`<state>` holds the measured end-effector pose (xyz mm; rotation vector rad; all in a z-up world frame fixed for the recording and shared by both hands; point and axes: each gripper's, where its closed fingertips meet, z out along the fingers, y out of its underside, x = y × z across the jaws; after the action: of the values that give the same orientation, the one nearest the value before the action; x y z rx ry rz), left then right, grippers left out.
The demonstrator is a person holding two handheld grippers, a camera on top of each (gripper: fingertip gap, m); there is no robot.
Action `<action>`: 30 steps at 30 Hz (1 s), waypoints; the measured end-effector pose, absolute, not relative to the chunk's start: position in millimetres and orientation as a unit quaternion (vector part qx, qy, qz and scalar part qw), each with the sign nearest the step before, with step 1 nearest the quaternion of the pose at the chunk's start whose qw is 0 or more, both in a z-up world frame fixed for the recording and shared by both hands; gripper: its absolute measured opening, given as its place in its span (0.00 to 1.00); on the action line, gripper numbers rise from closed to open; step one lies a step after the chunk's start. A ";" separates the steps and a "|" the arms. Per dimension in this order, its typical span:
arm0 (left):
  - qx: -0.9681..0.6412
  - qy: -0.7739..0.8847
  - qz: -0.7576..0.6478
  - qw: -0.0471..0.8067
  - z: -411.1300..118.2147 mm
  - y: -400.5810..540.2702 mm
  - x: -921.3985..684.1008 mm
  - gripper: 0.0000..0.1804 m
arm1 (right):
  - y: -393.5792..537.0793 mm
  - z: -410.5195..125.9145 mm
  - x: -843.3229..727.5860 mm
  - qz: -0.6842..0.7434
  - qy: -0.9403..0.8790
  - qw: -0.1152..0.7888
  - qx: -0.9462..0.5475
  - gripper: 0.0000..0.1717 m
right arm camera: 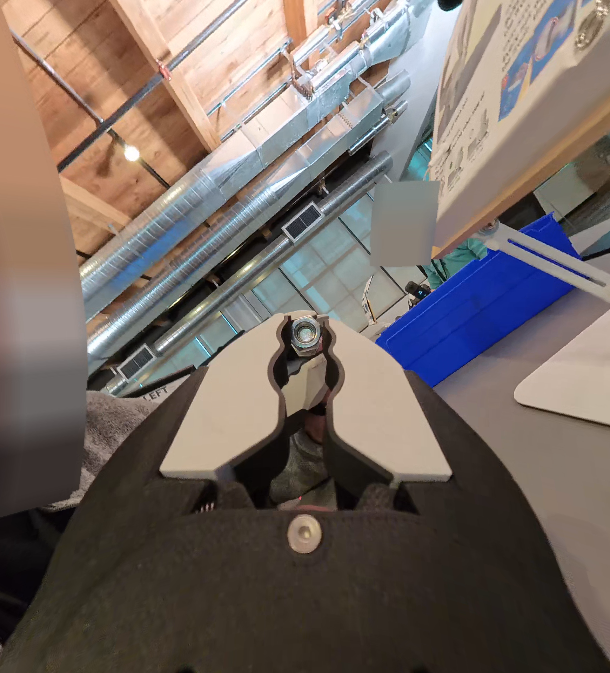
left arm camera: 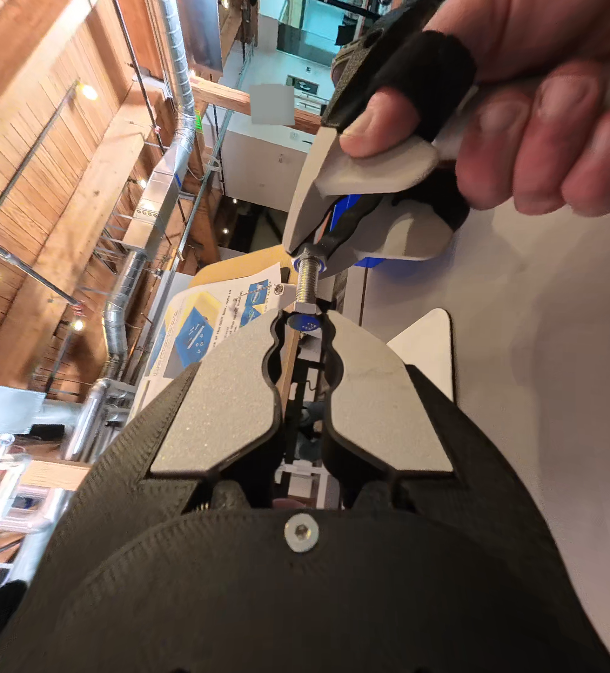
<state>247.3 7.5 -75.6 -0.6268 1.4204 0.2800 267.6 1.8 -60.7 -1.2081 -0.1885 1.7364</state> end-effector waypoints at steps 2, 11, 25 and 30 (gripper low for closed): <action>-0.273 0.641 0.134 0.705 -76.9 9.0 247.8 0.10 | 3.7 -63.5 267.4 0.720 -0.061 0.481 -0.496 0.09; -0.294 0.632 0.106 0.709 -75.1 13.8 245.5 0.10 | 8.7 -61.4 263.8 0.724 -0.060 0.484 -0.488 0.10; -0.303 0.630 0.090 0.709 -74.4 14.5 245.8 0.10 | 8.5 -61.0 263.8 0.735 -0.063 0.480 -0.476 0.10; -0.311 0.628 0.082 0.708 -74.2 15.3 245.5 0.10 | 6.2 -59.1 260.5 0.738 -0.078 0.475 -0.473 0.15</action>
<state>245.5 15.3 -74.2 -0.6908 1.3949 0.1811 260.5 6.2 -59.1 -1.1574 -0.1903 1.8047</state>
